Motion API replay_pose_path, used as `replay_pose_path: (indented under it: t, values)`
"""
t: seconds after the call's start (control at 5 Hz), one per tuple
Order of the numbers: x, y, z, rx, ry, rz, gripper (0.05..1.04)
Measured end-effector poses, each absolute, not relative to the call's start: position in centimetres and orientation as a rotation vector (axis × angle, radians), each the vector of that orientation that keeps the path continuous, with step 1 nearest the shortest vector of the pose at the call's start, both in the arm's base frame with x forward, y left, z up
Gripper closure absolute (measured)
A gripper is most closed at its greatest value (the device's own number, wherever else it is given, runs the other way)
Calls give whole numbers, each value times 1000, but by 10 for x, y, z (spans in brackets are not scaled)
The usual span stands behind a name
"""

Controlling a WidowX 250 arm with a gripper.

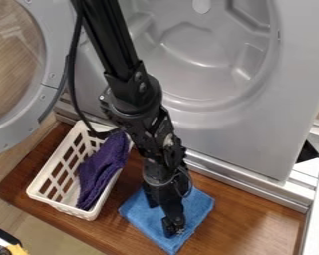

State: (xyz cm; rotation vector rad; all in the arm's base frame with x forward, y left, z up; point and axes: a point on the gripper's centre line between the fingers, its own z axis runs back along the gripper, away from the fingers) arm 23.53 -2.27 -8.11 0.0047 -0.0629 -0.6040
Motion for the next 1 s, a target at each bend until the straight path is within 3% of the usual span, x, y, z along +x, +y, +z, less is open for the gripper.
replay_pose_path:
  t: [0.2, 0.8, 1.0]
  values:
    - [235, -28, -78, 10, -47, -630, 84]
    - [260, -48, -30, 61, -157, -716, 84]
    - [251, -54, -18, 22, -196, -754, 84]
